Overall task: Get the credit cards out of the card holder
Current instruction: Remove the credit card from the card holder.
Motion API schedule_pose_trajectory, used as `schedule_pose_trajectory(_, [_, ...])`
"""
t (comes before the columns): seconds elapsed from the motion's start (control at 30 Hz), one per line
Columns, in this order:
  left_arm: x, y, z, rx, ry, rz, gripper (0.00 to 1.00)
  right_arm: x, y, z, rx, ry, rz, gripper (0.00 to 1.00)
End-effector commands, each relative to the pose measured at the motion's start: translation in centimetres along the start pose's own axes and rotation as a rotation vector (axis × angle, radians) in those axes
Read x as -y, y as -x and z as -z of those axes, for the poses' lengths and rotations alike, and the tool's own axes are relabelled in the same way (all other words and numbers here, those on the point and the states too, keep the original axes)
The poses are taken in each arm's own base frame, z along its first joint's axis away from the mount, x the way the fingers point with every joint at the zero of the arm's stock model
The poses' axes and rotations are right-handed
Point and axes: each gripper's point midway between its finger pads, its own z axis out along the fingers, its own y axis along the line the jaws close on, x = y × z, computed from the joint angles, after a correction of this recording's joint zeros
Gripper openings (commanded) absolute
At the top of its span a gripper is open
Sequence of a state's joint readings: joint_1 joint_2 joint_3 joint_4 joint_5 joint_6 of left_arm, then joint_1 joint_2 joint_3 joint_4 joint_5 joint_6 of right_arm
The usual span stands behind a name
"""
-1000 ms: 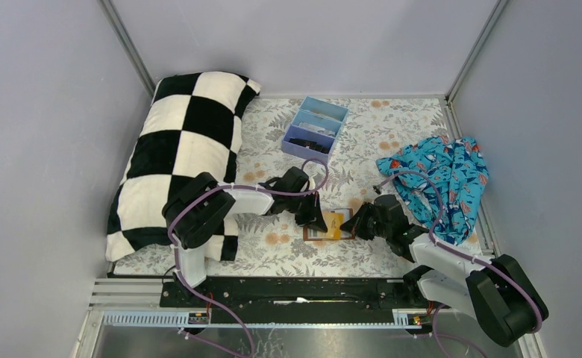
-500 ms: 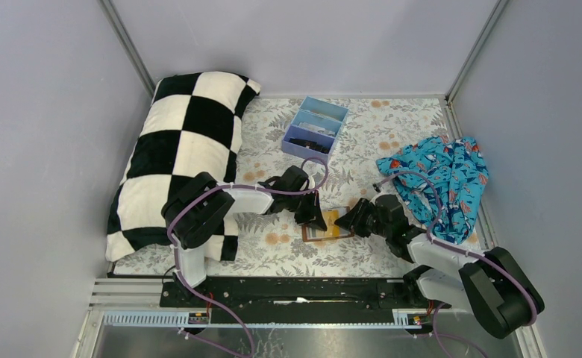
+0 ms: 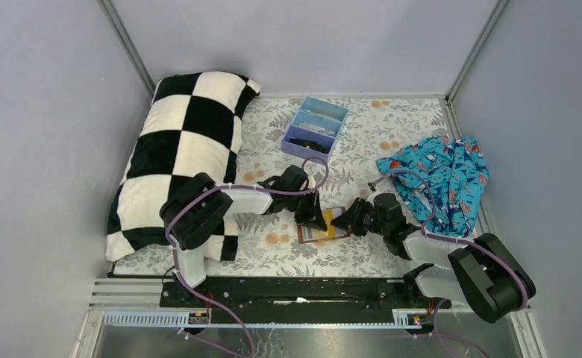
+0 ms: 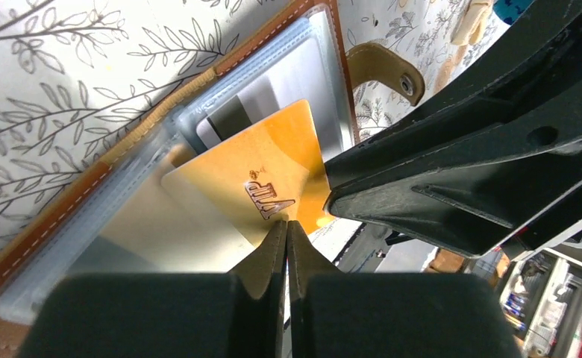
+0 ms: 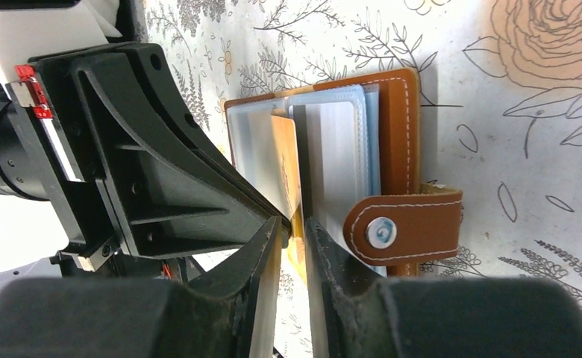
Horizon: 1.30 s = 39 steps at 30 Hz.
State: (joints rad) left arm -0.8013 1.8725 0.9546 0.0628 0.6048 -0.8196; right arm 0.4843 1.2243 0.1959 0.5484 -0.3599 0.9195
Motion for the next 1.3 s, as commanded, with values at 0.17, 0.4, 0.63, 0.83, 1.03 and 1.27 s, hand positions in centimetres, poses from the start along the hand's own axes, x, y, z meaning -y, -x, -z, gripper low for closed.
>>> schedule_pose_trajectory(0.17, [-0.7,1.2,3.0,0.113,0.138,-0.094,0.04,-1.4,-0.2,-0.2,-0.024,0.068,0.031,0.26])
schedule_pose_trajectory(0.4, [-2.8,1.4,2.7,0.127,0.218,-0.071,0.04,-1.3,-0.2,-0.4,-0.025,0.067,0.022,0.26])
schedule_pose_trajectory(0.63, [-5.1,1.8,2.3,0.136,0.319,-0.075,0.03,-1.4,-0.1,-0.4,-0.018,0.068,0.021,0.27])
schedule_pose_trajectory(0.83, [-5.8,1.4,1.8,0.105,0.339,-0.076,0.02,-2.6,-0.2,-0.3,-0.025,0.136,-0.006,0.27])
schedule_pose_trajectory(1.03, [-6.4,0.9,1.4,0.086,0.343,-0.072,0.02,-3.9,-0.2,-0.6,-0.053,0.192,-0.033,0.27])
schedule_pose_trajectory(1.27, [-6.5,0.8,1.2,0.083,0.341,-0.069,0.02,-2.5,-0.6,-1.4,-0.080,0.129,-0.041,0.21])
